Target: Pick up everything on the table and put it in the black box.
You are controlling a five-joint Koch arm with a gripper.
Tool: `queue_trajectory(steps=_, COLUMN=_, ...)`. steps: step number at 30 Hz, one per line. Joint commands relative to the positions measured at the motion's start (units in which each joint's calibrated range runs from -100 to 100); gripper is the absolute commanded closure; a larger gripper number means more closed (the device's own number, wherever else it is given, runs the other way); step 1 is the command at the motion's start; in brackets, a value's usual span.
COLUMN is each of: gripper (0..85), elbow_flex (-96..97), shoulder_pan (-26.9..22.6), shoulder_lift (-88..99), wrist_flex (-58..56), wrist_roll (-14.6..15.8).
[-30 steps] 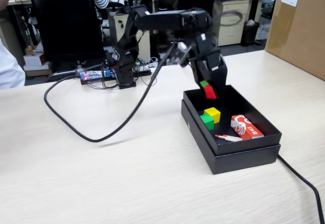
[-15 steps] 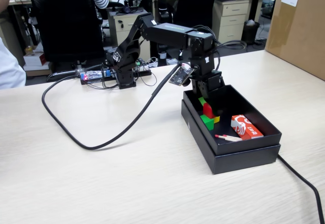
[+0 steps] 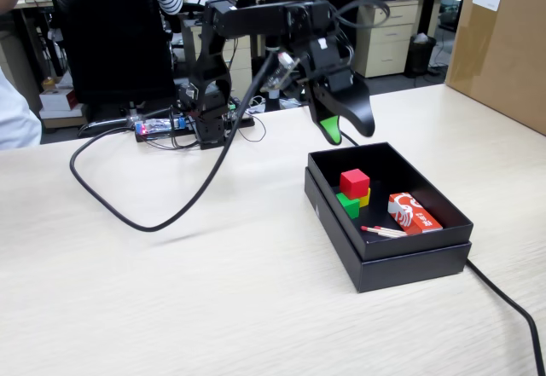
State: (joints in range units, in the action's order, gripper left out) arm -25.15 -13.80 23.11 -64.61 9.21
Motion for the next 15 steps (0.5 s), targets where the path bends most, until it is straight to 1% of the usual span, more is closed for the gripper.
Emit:
queue_trajectory(steps=1, gripper=38.8, elbow_flex=1.39, shoulder_pan=1.66, shoulder_lift=13.90, wrist_flex=-0.31, wrist_roll=-0.29)
queue_trajectory(steps=4, gripper=38.7, elbow_flex=11.28, shoulder_pan=3.81, shoulder_lift=26.06, wrist_flex=2.97, wrist_roll=-0.78)
queue_trajectory(steps=6, gripper=38.7, elbow_flex=19.80, shoulder_pan=5.42, shoulder_lift=35.24, wrist_flex=7.12, wrist_roll=-1.90)
queue_trajectory(steps=7, gripper=38.3, elbow_flex=26.69, shoulder_pan=7.03, shoulder_lift=43.50, wrist_flex=8.42, wrist_roll=-2.83)
queue_trajectory(steps=8, gripper=37.5, elbow_flex=29.59, shoulder_pan=7.81, shoulder_lift=46.94, wrist_flex=8.59, wrist_roll=-3.13)
queue_trajectory(steps=9, gripper=36.8, elbow_flex=45.73, shoulder_pan=10.79, shoulder_lift=61.52, wrist_flex=16.54, wrist_roll=-5.71)
queue_trajectory(steps=12, gripper=35.9, elbow_flex=60.78, shoulder_pan=11.87, shoulder_lift=71.73, wrist_flex=25.44, wrist_roll=-8.11)
queue_trajectory(steps=15, gripper=35.4, elbow_flex=71.20, shoulder_pan=12.99, shoulder_lift=76.09, wrist_flex=30.27, wrist_roll=-9.28)
